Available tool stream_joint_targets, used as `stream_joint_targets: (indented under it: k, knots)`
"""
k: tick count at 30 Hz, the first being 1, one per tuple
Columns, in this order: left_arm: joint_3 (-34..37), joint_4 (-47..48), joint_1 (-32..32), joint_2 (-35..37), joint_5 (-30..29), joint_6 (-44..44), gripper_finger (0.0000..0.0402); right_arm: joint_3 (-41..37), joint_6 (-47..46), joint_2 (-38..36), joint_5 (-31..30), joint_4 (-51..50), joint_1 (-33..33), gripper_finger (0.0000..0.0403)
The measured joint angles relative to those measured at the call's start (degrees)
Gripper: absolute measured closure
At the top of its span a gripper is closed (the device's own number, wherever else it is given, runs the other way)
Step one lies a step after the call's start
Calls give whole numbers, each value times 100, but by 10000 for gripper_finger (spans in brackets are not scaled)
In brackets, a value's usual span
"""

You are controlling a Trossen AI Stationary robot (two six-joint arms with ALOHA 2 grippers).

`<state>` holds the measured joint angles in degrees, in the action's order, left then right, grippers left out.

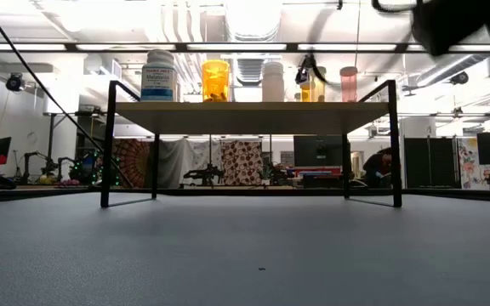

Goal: Pick and place medicine bottles onto shelf by color
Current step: Put the transparent bottle on the shelf

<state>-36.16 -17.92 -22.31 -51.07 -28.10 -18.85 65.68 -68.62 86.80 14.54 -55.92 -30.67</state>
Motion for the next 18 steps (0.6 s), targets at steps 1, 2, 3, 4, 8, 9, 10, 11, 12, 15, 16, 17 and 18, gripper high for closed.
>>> stream_joint_targets:
  k: [1,2,3,4,8,9,10,11,12,15,16,17,18]
  knots:
    - [0,-1,0,0,0,0,402,152,267,0,52,137,-21,271]
    - [0,-1,0,0,0,0,402,305,478,0,61,254,-35,264]
    - [0,-1,0,0,0,0,402,462,658,0,70,366,-38,256]
    - [0,-1,0,0,0,0,402,620,831,0,68,485,-39,250]
    - [0,-3,0,0,0,0,402,1317,1494,37,-460,702,62,247]
    - [0,-3,0,0,0,-1,402,1490,1639,41,-605,698,106,252]
    - [0,-3,0,0,-1,-2,402,1656,1801,42,-749,697,155,257]
    - [0,-3,0,0,0,0,402,1817,1971,42,-893,698,208,262]
    - [2,-3,-2,0,0,0,402,1988,2152,42,-1061,690,262,267]
    - [2,-4,0,0,0,0,402,2474,2634,42,-1586,644,474,274]
    - [2,-6,0,0,0,0,402,2635,2740,42,-1681,561,572,274]
    - [2,-6,0,0,0,0,402,2791,2856,42,-1748,418,679,272]
    - [2,-6,0,0,-1,0,402,2940,2966,42,-1799,257,803,270]
